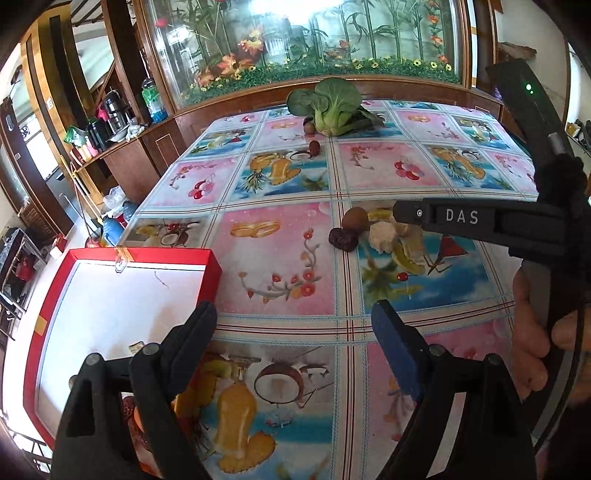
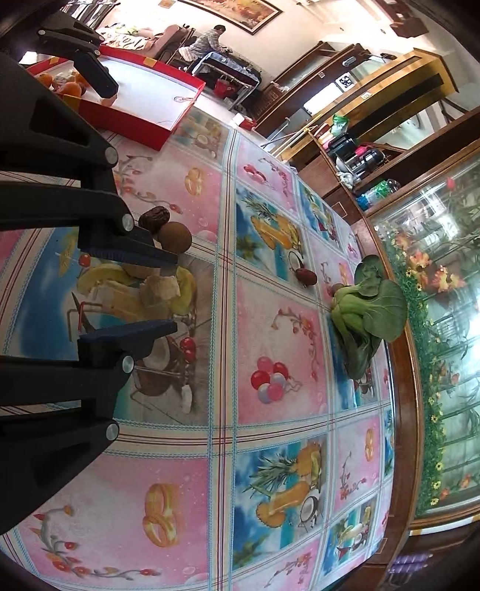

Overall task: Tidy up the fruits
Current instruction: 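Move both grippers back over the pile on the tablecloth, then grasp a tan block with the right gripper while the left gripper grasps a date and round cake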

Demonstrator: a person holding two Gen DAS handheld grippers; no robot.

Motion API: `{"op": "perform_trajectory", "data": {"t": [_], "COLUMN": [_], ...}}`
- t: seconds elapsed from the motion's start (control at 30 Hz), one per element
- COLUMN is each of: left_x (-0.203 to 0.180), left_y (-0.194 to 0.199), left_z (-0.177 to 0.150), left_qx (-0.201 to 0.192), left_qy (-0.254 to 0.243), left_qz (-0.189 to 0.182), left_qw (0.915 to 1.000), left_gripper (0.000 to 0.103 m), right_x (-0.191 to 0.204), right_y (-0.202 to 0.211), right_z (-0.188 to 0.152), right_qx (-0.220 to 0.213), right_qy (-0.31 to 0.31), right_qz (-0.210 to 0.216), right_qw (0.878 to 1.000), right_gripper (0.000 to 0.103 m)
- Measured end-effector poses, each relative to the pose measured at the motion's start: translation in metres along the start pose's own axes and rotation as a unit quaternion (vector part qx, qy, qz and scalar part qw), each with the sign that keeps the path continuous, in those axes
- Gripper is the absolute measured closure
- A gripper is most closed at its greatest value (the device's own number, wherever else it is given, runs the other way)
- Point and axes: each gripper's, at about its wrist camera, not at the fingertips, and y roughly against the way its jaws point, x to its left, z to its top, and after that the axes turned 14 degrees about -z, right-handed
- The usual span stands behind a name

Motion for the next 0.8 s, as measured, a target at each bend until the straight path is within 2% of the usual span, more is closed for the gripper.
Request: {"op": "perform_trajectory", "data": {"t": [0.13,0.2,0.37,0.53,0.6,0.67,0.73,0.8], "left_x": [-0.004,-0.007,-0.016,-0.026,-0.030,-0.031,-0.031,-0.030], "left_y": [-0.004,-0.008,-0.018,-0.034,-0.045,-0.056,-0.065,-0.074], "left_z": [0.003,0.005,0.010,0.023,0.030,0.035,0.041,0.044], "left_qx": [0.004,0.009,0.023,0.028,0.034,0.042,0.045,0.050], "left_qy": [-0.006,-0.008,-0.019,-0.024,-0.028,-0.028,-0.026,-0.023], "left_qz": [-0.005,-0.010,-0.026,-0.048,-0.060,-0.067,-0.073,-0.075], "left_qw": [1.0000,0.9999,0.9992,0.9982,0.9972,0.9965,0.9960,0.9957], "left_gripper": [0.017,0.017,0.017,0.017,0.024,0.036,0.042,0.043], "right_x": [0.002,0.003,0.002,-0.018,-0.027,-0.033,-0.035,-0.034], "right_y": [-0.006,-0.005,-0.002,0.014,0.019,0.021,0.023,0.023], "right_z": [-0.001,-0.001,0.001,0.011,0.014,0.016,0.017,0.018], "right_qx": [0.005,0.007,0.015,-0.001,-0.007,-0.010,-0.011,-0.012], "right_qy": [0.005,0.009,0.015,-0.025,-0.044,-0.058,-0.065,-0.067], "right_qz": [0.002,0.006,0.004,0.016,0.021,0.024,0.028,0.030], "right_qw": [1.000,1.000,1.000,1.000,0.999,0.998,0.997,0.997], "right_gripper": [0.080,0.087,0.088,0.088,0.088,0.088,0.088,0.088]}}
